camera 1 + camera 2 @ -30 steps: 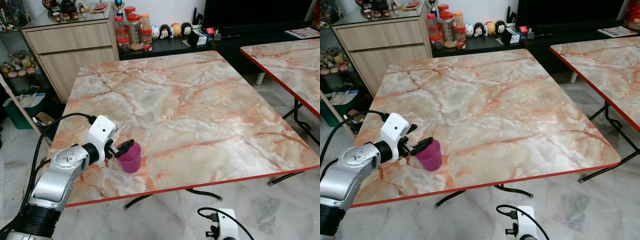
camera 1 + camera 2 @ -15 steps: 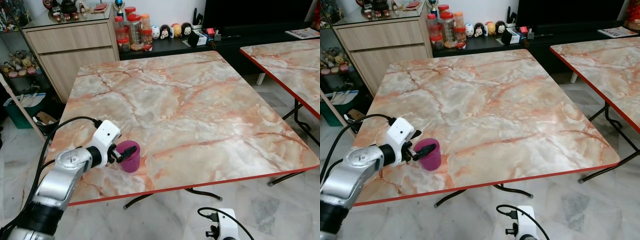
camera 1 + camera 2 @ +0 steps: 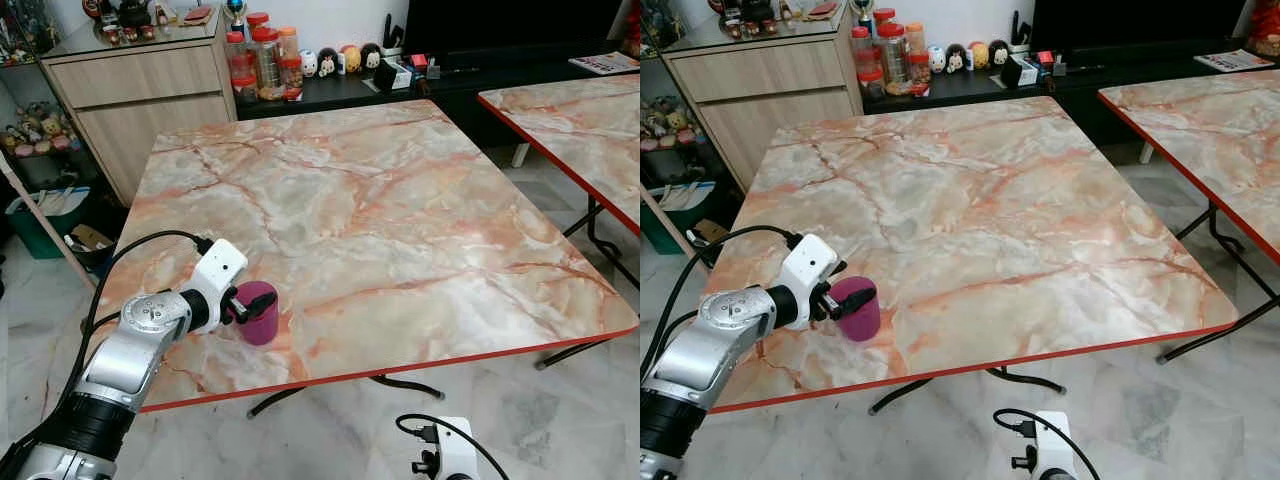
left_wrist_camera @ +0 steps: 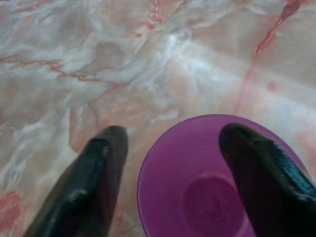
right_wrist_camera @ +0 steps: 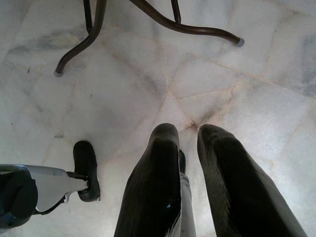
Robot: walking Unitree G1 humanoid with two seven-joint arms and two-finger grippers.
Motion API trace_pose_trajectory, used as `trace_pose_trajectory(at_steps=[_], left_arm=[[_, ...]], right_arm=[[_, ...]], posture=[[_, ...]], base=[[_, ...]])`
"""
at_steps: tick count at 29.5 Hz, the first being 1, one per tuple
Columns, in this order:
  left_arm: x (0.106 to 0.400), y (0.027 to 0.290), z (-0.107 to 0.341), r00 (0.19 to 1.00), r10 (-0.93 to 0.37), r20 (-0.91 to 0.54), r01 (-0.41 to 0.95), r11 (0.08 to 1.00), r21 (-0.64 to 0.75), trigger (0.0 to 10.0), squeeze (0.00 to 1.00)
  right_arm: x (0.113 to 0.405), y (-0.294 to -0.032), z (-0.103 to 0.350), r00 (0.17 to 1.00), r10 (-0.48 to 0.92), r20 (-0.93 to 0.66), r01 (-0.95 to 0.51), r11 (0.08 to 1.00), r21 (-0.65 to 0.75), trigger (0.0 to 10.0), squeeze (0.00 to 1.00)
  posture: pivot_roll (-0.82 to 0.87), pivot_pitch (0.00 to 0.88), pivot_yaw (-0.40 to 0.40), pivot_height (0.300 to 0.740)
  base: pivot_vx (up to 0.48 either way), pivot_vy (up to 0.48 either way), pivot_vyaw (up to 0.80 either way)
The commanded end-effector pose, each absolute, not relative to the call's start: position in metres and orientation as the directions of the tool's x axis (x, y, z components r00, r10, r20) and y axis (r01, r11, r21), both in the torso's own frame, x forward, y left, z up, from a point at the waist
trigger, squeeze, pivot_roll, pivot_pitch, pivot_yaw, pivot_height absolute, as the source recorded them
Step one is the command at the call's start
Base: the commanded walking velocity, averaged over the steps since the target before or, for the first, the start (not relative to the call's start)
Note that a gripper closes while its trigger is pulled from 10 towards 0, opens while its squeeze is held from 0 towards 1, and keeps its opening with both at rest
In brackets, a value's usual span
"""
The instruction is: Setting the table
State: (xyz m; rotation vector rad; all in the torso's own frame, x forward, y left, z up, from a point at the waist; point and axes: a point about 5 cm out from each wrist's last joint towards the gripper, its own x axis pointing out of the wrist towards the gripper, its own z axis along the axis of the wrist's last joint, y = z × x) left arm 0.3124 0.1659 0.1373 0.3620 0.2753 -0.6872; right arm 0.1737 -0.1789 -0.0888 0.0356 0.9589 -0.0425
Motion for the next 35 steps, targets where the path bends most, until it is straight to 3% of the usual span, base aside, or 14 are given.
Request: trace_pose_trajectory(at_steps=[1,35], left_arm=[[0.314,0.1669,0.1367,0.737,-0.558,-0.381,0.664,0.705,0.25,0.0,0.0],[0.3102,0.1633,0.1309,0.68,-0.597,-0.426,0.723,0.643,0.253,0.0,0.0]], right_arm=[[0.1745,-0.178,-0.0887,0.572,-0.022,-0.82,0.061,0.998,0.016,10.0,0.0],[0.1796,-0.1788,-0.0864,0.579,-0.025,-0.815,0.064,0.998,0.015,10.0,0.0]], posture=[[0.01,0.0,0.053,0.74],[0.01,0.0,0.051,0.74]], base=[[0.0,0.0,0.0],[0.0,0.0,0.0]])
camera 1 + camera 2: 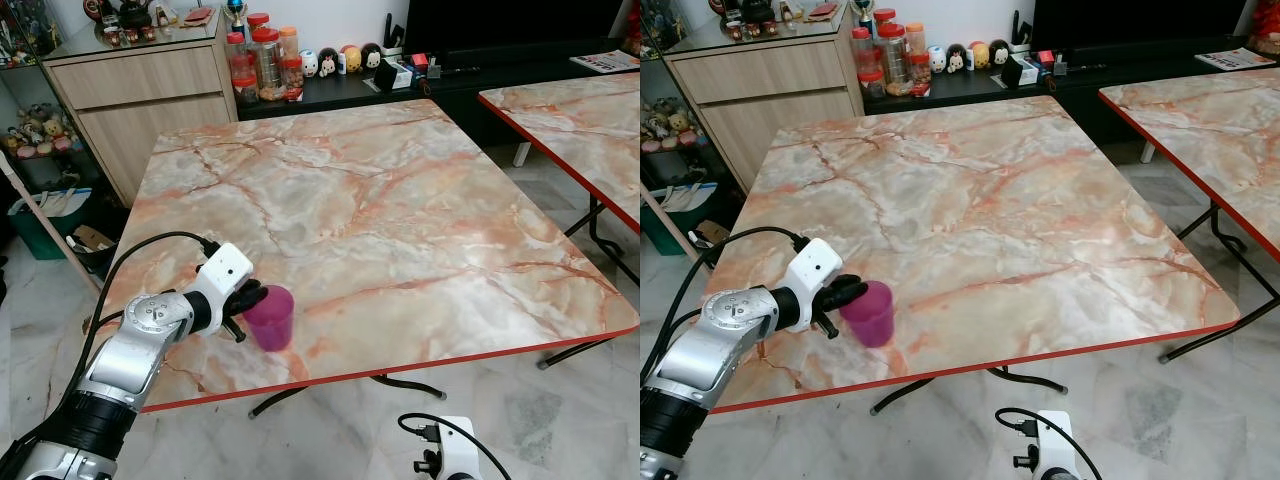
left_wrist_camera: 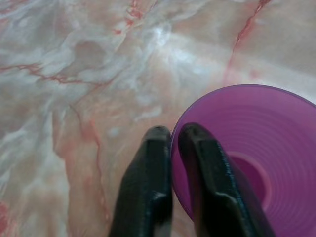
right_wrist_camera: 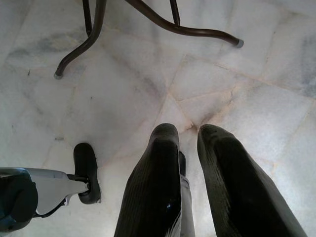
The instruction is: Setting the table
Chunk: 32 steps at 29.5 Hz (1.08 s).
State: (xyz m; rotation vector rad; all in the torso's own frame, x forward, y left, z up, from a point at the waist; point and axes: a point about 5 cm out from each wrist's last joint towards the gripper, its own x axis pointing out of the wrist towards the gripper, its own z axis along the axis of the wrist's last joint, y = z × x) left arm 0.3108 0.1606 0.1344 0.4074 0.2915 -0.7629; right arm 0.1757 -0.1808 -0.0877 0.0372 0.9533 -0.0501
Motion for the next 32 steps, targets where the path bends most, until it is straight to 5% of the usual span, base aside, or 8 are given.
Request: trace_pose_trajectory(at_steps=[1,16,17,18,23,24,26,32], left_arm=[[0.31,0.163,0.131,0.681,-0.596,-0.425,0.722,0.644,0.253,0.0,0.0],[0.325,0.188,0.154,0.895,-0.414,-0.164,0.438,0.887,0.149,0.0,0.0],[0.33,0.195,0.16,0.946,-0.311,-0.091,0.321,0.938,0.131,8.4,0.0],[0.331,0.199,0.164,0.968,-0.25,-0.039,0.253,0.96,0.118,10.0,0.0],[0.334,0.208,0.17,0.995,-0.092,0.042,0.09,0.994,0.061,10.0,0.0],[0.335,0.216,0.171,0.989,0.1,0.11,-0.099,0.995,-0.014,10.0,0.0],[0.334,0.215,0.171,0.963,0.227,0.142,-0.22,0.973,-0.067,10.0,0.0],[0.339,0.189,0.173,0.966,0.192,0.172,-0.191,0.981,-0.023,10.0,0.0]], right_arm=[[0.18,-0.179,-0.086,0.58,-0.024,-0.814,0.064,0.998,0.016,10.0,0.0],[0.181,-0.18,-0.086,0.581,-0.022,-0.813,0.056,0.998,0.013,10.0,0.0],[0.182,-0.18,-0.085,0.582,-0.022,-0.813,0.055,0.998,0.012,10.0,0.0],[0.182,-0.18,-0.085,0.583,-0.022,-0.812,0.053,0.999,0.011,10.0,0.0],[0.183,-0.181,-0.085,0.585,-0.022,-0.811,0.051,0.999,0.009,10.0,0.0],[0.183,-0.183,-0.085,0.585,-0.021,-0.811,0.044,0.999,0.005,10.0,0.0],[0.182,-0.183,-0.085,0.584,-0.021,-0.812,0.039,0.999,0.002,10.0,0.0],[0.18,-0.185,-0.086,0.574,-0.033,-0.818,0.044,0.999,-0.01,10.0,0.0]], posture=[[0.01,0.0,0.051,0.74],[0.01,0.0,0.038,0.74],[0.02,0.0,0.034,0.74],[0.02,0.0,0.034,0.74],[0.02,0.0,0.028,0.74],[0.02,0.0,0.01,0.74],[0.02,0.0,0.009,0.74],[0.0,0.0,0.015,0.74]], base=[[0.0,0.0,0.0],[0.0,0.0,0.0],[0.0,0.0,0.0],[0.0,0.0,0.0],[0.0,0.0,0.0],[0.0,0.0,0.0],[0.0,-0.472,0.0],[0.0,-0.472,0.0]])
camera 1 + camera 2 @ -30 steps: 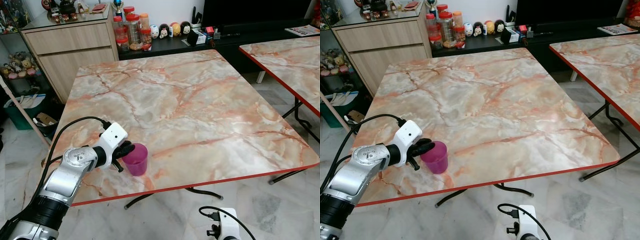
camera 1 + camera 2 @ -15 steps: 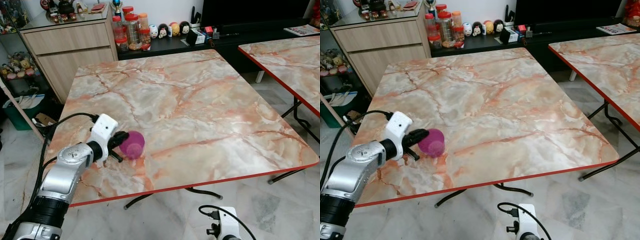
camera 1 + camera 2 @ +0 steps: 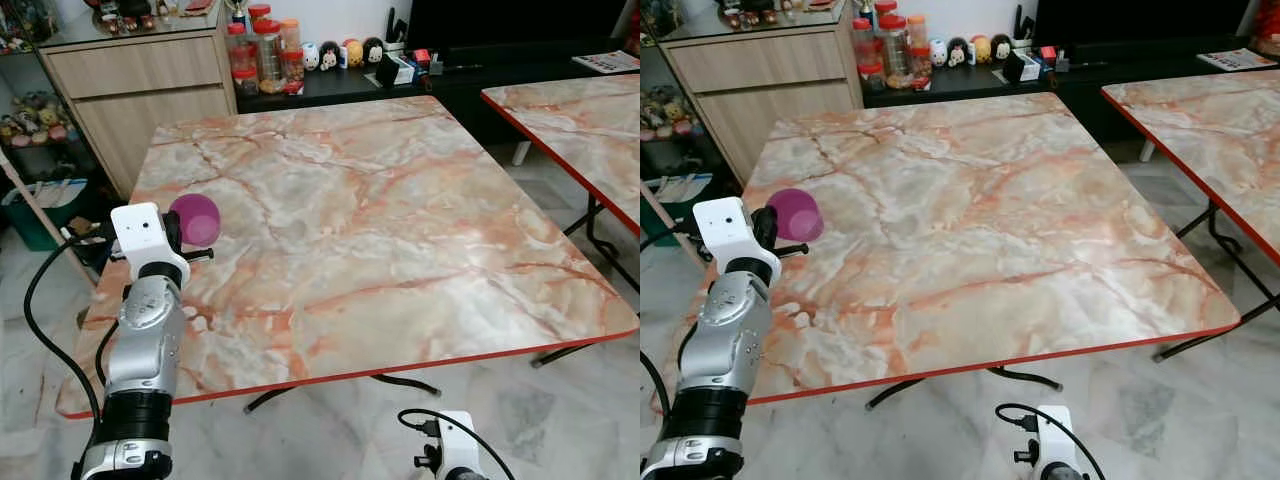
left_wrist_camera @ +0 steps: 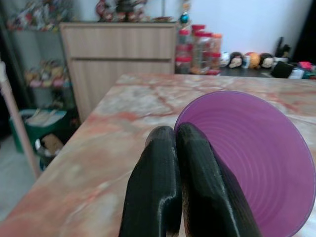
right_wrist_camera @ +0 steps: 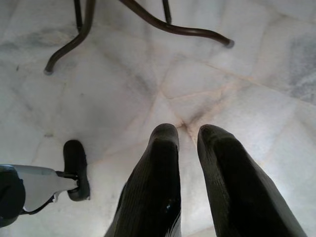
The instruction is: Setting the table
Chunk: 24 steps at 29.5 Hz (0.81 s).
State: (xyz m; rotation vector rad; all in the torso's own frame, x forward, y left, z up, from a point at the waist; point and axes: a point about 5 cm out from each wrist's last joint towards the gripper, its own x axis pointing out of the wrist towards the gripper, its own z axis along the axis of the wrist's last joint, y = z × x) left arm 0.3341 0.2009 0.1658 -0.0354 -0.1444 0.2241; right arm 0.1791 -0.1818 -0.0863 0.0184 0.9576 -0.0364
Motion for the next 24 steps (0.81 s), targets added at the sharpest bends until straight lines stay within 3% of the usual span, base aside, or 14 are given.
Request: trace_pose_trajectory(at_steps=[1,24], left_arm=[[0.339,0.186,0.173,0.967,0.184,0.176,-0.185,0.983,-0.01,10.0,0.0],[0.336,0.198,0.171,0.942,0.265,0.205,-0.261,0.964,-0.044,10.0,0.0]], right_arm=[[0.18,-0.186,-0.086,0.573,-0.036,-0.819,0.046,0.999,-0.011,10.0,0.0],[0.174,-0.186,-0.088,0.567,-0.042,-0.822,0.054,0.998,-0.014,10.0,0.0]], posture=[[0.0,0.0,0.016,0.74],[-0.01,0.0,0.025,0.74]], base=[[0.0,-0.472,0.0],[0.0,-0.46,0.0]])
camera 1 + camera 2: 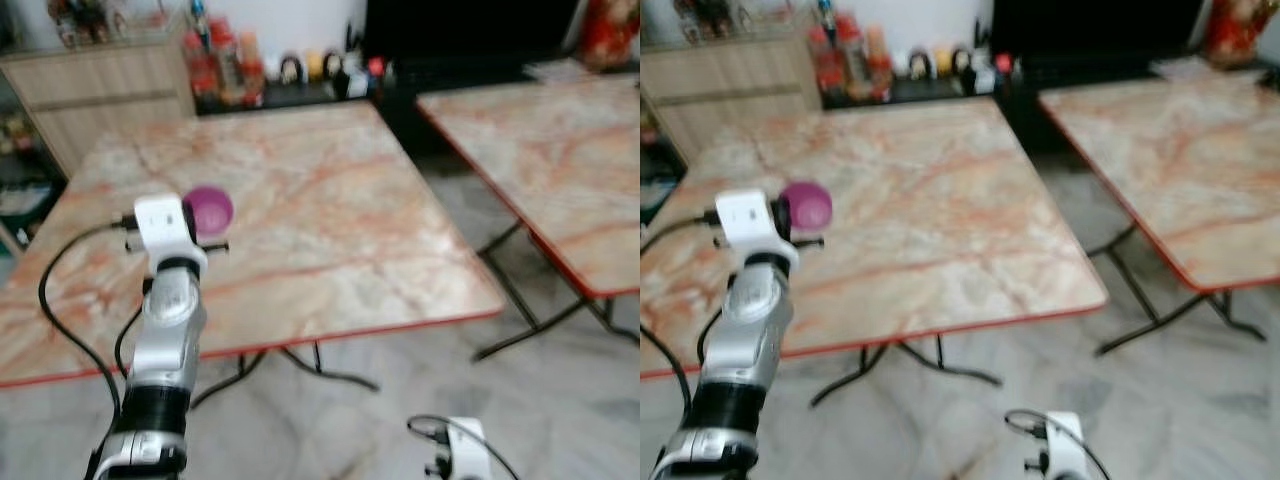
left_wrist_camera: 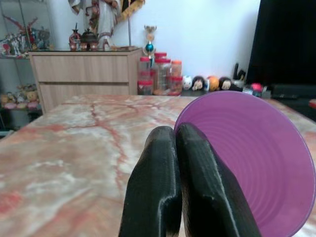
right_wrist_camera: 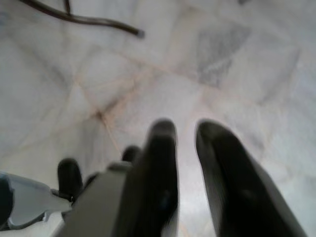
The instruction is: Setting the table
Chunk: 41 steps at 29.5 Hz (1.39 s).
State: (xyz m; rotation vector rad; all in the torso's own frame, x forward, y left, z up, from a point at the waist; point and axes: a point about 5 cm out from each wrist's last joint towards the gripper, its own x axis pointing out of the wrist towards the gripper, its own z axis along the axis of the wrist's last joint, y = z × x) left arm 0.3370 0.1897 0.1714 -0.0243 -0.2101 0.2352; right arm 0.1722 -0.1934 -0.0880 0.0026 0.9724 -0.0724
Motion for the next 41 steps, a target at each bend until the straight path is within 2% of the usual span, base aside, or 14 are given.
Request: trace_pose_trajectory(at_steps=[1,8,12,14,16,21,27,31,33,35,38,41], left_arm=[[0.335,0.2,0.169,0.941,0.272,0.202,-0.269,0.962,-0.044,10.0,0.0],[0.319,0.236,0.167,0.893,0.39,0.224,-0.391,0.919,-0.044,10.0,0.0],[0.296,0.275,0.164,0.821,0.515,0.244,-0.528,0.849,-0.017,10.0,0.0],[0.287,0.286,0.162,0.794,0.555,0.25,-0.572,0.82,-0.005,10.0,0.0],[0.269,0.306,0.153,0.741,0.626,0.243,-0.652,0.757,0.035,10.0,0.0],[0.248,0.32,0.131,0.697,0.692,0.189,-0.713,0.696,0.083,10.0,0.0],[0.229,0.316,0.087,0.7,0.71,0.073,-0.71,0.682,0.175,10.0,0.0],[0.227,0.316,0.084,0.698,0.713,0.066,-0.711,0.679,0.181,10.0,0.0],[0.232,0.291,0.032,0.802,0.557,-0.215,-0.53,0.83,0.172,10.0,0.0],[0.23,0.263,-0.005,0.829,0.377,-0.413,-0.369,0.924,0.101,10.0,0.0],[0.229,0.244,-0.023,0.816,0.298,-0.496,-0.317,0.947,0.048,10.0,0.0],[0.23,0.227,-0.033,0.808,0.221,-0.546,-0.22,0.973,0.068,10.0,0.0]], right_arm=[[0.174,-0.186,-0.088,0.568,-0.042,-0.822,0.054,0.998,-0.014,10.0,0.0],[0.177,-0.188,-0.086,0.575,-0.042,-0.817,0.053,0.998,-0.015,10.0,0.0],[0.178,-0.188,-0.086,0.579,-0.039,-0.814,0.049,0.999,-0.013,10.0,0.0],[0.178,-0.187,-0.086,0.58,-0.038,-0.814,0.048,0.999,-0.012,10.0,0.0],[0.177,-0.187,-0.086,0.58,-0.036,-0.814,0.046,0.999,-0.012,10.0,0.0],[0.176,-0.185,-0.087,0.578,-0.033,-0.816,0.043,0.999,-0.01,10.0,0.0],[0.176,-0.184,-0.087,0.579,-0.032,-0.814,0.048,0.999,-0.006,10.0,0.0],[0.176,-0.184,-0.087,0.58,-0.033,-0.814,0.05,0.999,-0.005,10.0,0.0],[0.176,-0.184,-0.087,0.579,-0.032,-0.814,0.048,0.999,-0.005,10.0,0.0],[0.177,-0.183,-0.087,0.581,-0.029,-0.813,0.046,0.999,-0.003,10.0,0.0],[0.18,-0.183,-0.086,0.589,-0.025,-0.808,0.046,0.999,0.003,10.0,0.0],[0.182,-0.182,-0.084,0.596,-0.026,-0.802,0.051,0.999,0.006,10.0,0.0]], posture=[[-0.01,0.0,0.025,0.74],[0.01,0.0,0.016,0.74],[0.02,0.0,0.014,0.74],[0.02,0.0,0.014,0.74],[0.03,0.0,0.014,0.74],[0.03,0.0,0.017,0.74],[0.03,0.0,0.024,0.74],[0.03,0.0,0.024,0.74],[0.03,0.0,0.021,0.74],[0.03,0.0,0.02,0.74],[0.02,0.0,0.021,0.74],[0.01,0.0,0.022,0.74]], base=[[0.0,-0.439,0.0],[0.0,-0.439,0.0],[0.0,-0.439,0.0],[0.0,-0.437,0.0],[0.0,-0.435,0.0],[0.0,-0.434,0.0],[0.0,-0.422,0.0],[0.0,-0.416,0.0],[0.0,0.0,0.0],[0.0,0.0,0.0],[0.0,0.0,0.0],[0.0,0.0,0.0]])
